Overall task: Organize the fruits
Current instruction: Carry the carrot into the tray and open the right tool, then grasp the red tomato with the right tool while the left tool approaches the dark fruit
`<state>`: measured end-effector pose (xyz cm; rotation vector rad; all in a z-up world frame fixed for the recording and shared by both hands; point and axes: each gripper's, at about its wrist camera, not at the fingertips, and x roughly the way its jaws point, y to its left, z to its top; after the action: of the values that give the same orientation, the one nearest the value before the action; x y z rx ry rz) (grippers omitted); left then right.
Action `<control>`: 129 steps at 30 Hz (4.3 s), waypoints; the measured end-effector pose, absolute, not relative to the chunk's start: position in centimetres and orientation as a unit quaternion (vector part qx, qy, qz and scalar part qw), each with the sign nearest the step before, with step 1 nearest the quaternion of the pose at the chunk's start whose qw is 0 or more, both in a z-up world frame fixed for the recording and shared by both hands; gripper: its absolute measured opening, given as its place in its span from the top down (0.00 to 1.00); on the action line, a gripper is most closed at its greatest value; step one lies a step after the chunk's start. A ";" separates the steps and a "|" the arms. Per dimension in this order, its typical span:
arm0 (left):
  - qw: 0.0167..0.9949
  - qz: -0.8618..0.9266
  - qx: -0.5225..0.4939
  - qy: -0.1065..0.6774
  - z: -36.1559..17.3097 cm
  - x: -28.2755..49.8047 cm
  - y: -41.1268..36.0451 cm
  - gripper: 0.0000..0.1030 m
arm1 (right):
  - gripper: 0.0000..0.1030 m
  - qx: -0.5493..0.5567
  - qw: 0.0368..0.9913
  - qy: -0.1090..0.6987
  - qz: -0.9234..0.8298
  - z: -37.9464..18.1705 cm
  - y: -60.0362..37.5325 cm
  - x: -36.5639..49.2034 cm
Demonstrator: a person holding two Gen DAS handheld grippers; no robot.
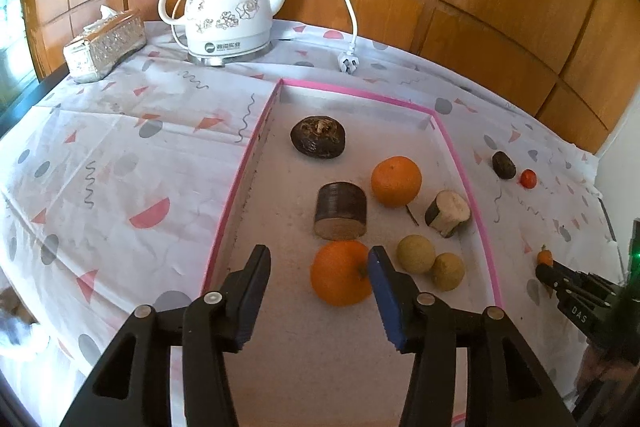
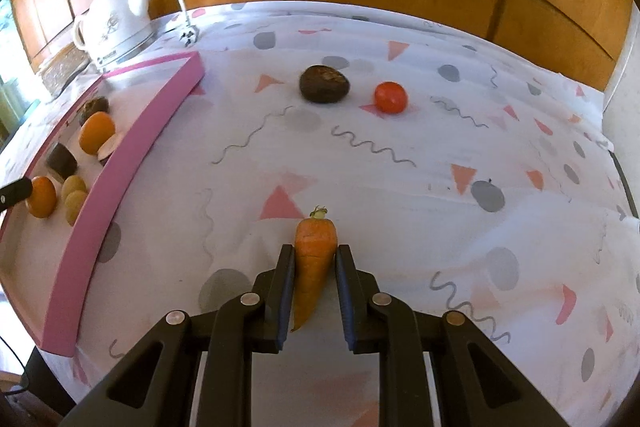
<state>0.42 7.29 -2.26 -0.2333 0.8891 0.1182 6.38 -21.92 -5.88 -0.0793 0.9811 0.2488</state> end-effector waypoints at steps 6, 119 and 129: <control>0.899 0.073 -0.110 0.417 -1.7 0.1 7.7 0.41 | 0.81 -0.034 0.870 0.472 0.135 -5.6 -21.2 6.1; 0.912 -0.046 -0.015 0.407 1.1 5.1 -4.1 0.26 | 0.67 0.084 0.881 0.462 0.052 -4.5 -27.1 10.9; 0.906 -0.059 -0.011 0.419 0.5 6.6 -5.8 0.26 | 0.67 0.085 0.880 0.464 0.048 -5.4 -27.0 16.3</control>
<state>6.61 -5.78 0.51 -0.0233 0.8643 -0.1214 16.28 -27.00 -5.41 0.1776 0.9669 0.0996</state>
